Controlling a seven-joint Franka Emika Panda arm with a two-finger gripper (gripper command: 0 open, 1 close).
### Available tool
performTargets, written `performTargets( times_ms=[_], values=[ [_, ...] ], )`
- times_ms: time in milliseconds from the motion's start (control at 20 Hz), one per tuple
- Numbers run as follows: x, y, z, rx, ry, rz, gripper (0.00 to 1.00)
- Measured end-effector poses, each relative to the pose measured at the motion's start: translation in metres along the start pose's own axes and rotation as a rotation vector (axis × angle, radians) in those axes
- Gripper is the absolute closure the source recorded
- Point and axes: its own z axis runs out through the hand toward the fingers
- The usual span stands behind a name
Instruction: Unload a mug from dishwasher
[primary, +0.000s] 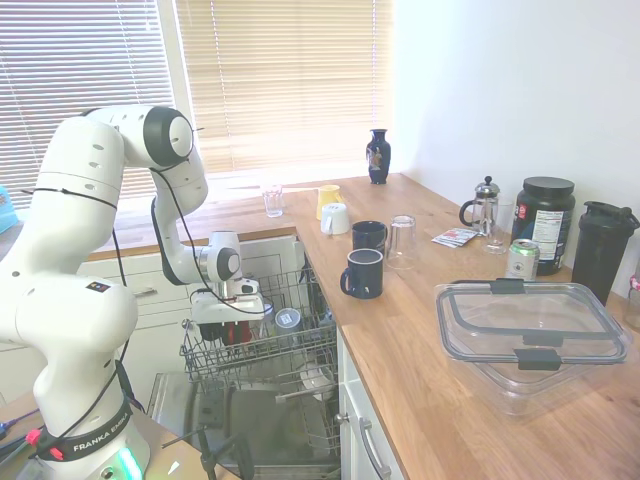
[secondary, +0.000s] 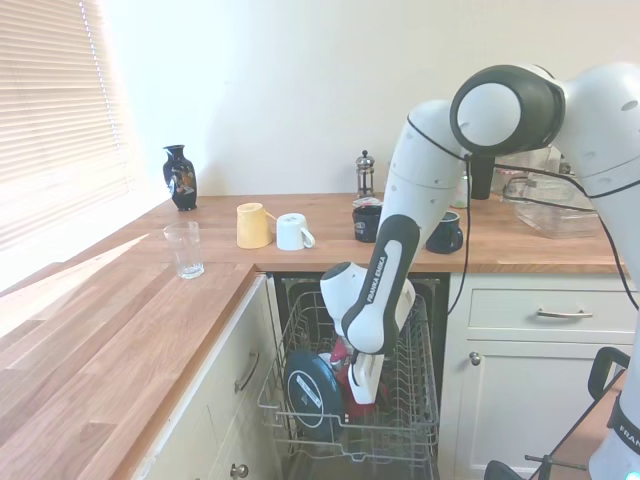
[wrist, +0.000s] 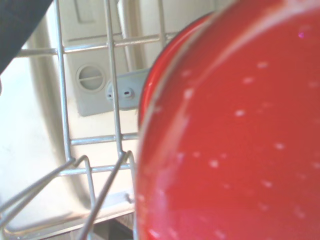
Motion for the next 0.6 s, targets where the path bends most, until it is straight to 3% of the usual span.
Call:
performTargets(
  times_ms=[350, 600],
  values=[
    [0.003, 0.004, -0.057, 0.009, 0.059, 0.036, 1.0],
    [0.005, 0.005, -0.063, -0.002, 0.083, 0.057, 1.0]
  ],
)
